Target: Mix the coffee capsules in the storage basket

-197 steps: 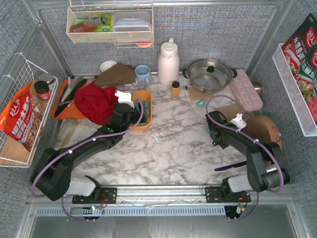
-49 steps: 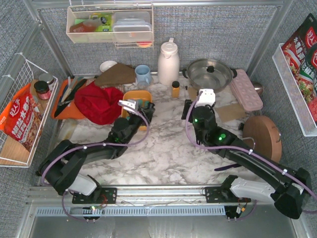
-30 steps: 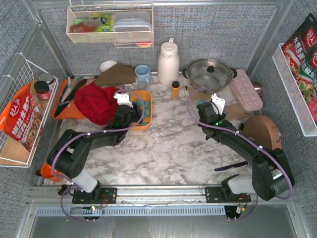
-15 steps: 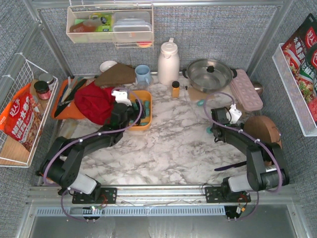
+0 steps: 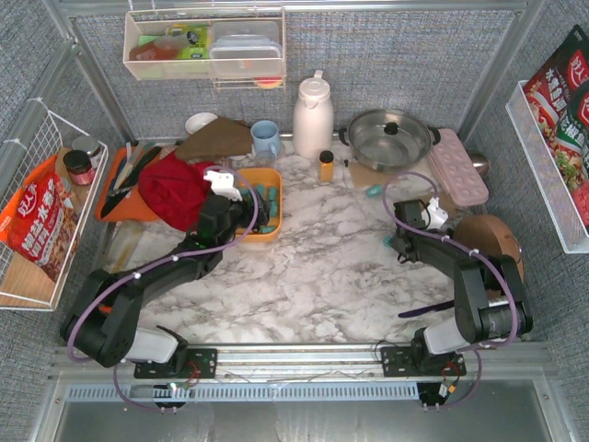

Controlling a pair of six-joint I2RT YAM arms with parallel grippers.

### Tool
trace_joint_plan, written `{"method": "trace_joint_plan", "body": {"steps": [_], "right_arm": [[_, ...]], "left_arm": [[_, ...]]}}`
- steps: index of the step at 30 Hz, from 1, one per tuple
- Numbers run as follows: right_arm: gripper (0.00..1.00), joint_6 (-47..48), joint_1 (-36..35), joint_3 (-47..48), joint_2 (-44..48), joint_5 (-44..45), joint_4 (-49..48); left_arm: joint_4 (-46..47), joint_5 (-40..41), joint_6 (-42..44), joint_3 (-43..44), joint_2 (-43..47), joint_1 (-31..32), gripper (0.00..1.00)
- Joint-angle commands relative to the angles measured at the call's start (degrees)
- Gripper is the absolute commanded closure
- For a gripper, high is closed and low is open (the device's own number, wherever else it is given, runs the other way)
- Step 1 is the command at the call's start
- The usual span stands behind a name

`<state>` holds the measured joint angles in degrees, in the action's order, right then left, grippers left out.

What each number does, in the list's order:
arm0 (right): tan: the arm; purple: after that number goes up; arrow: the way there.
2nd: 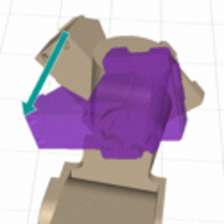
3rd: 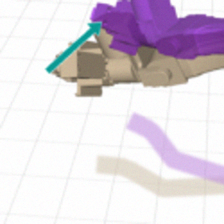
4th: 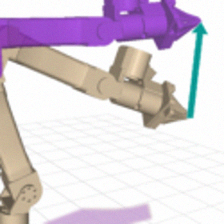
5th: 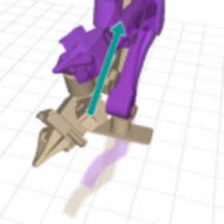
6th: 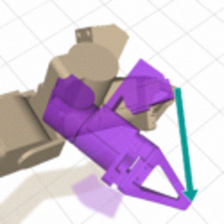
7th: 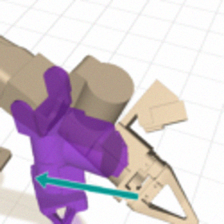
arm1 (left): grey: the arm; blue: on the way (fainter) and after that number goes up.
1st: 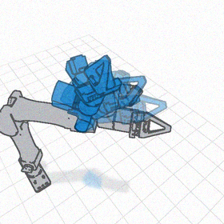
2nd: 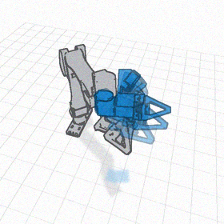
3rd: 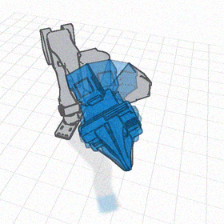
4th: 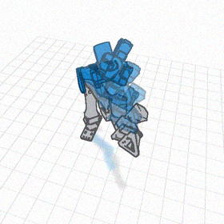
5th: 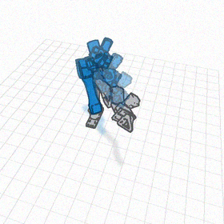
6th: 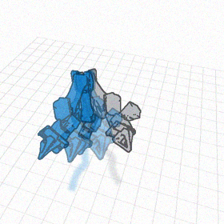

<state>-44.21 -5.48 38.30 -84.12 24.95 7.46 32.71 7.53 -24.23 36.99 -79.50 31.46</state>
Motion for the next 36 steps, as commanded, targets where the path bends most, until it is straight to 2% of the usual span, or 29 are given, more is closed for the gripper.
{"method": "trace_joint_plan", "body": {"steps": [1,9,18,25,31,36], "right_arm": [[0.54,-0.9,0.2,0.5,-0.3,-1.3,0.2],[0.65,0.5,0.5,0.9,0.7,-1.3,1.8],[0.75,10.3,-0.9,2.1,10.8,-3.5,4.5],[0.77,24.0,-7.0,6.8,15.6,-11.8,7.3],[0.77,33.0,-16.0,9.5,16.6,-23.5,4.5],[0.77,36.5,-20.0,11.9,15.4,-34.7,5.0]], "left_arm": [[-3.1,-1.1,-0.6,1.9,-0.4,-0.1,0.01],[-3.3,-2.1,-1.5,2.2,-1.0,-0.1,0.01],[0.7,-8.6,1.5,1.3,-1.4,0.1,0.01],[9.1,-10.6,12.4,-3.3,0.7,2.3,0.01],[22.8,-17.7,29.7,-11.1,1.8,5.3,0.01],[33.1,-22.8,41.8,-17.7,0.6,6.4,0.01]]}}
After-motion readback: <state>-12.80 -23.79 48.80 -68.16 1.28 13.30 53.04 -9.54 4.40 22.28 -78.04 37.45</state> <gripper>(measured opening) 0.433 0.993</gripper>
